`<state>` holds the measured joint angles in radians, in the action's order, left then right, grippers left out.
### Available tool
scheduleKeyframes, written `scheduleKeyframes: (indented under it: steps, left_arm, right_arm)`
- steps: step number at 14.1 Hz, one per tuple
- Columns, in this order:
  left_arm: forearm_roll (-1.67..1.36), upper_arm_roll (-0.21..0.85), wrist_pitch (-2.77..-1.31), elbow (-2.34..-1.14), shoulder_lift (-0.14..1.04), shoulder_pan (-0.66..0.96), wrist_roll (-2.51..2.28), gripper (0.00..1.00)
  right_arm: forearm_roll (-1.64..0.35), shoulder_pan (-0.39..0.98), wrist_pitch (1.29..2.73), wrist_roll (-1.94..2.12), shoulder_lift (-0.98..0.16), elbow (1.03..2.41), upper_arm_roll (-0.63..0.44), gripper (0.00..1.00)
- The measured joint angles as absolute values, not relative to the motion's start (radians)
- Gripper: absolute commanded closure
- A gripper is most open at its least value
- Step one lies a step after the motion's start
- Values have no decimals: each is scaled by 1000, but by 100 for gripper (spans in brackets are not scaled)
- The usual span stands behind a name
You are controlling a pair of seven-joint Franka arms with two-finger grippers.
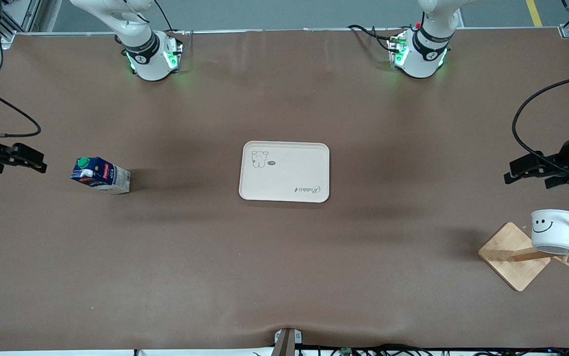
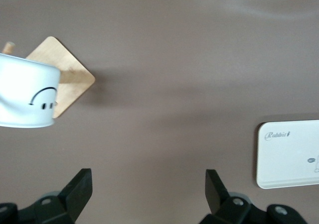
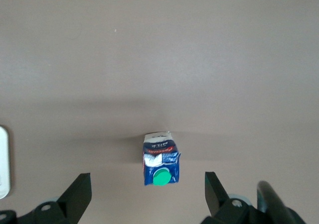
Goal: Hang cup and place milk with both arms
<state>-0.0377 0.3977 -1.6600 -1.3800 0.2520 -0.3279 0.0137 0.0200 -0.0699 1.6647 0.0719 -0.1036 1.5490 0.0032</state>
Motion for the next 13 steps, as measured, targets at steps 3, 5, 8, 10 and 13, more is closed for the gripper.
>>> scheduleKeyframes:
  steps: [3,5,8,10,13]
  left_arm:
    - [5,446,-1648,-1387,241,-328,-37,0]
    - [29,475,-1640,-1388,235,-327,-47,0]
    - [36,486,-1629,-1388,230,-327,-48,0]
    - [55,486,-1628,-1388,230,-328,-48,0]
    - [75,483,-1628,-1387,230,-337,-43,0]
  right_arm:
    - [4,-70,1620,74,-55,1548,4,0]
    - [-3,-61,1608,77,-33,1548,7,0]
    - [-3,-55,1588,77,-3,1553,5,0]
    - [-3,-55,1585,77,14,1572,3,0]
    - [0,-55,1589,77,34,1592,2,0]
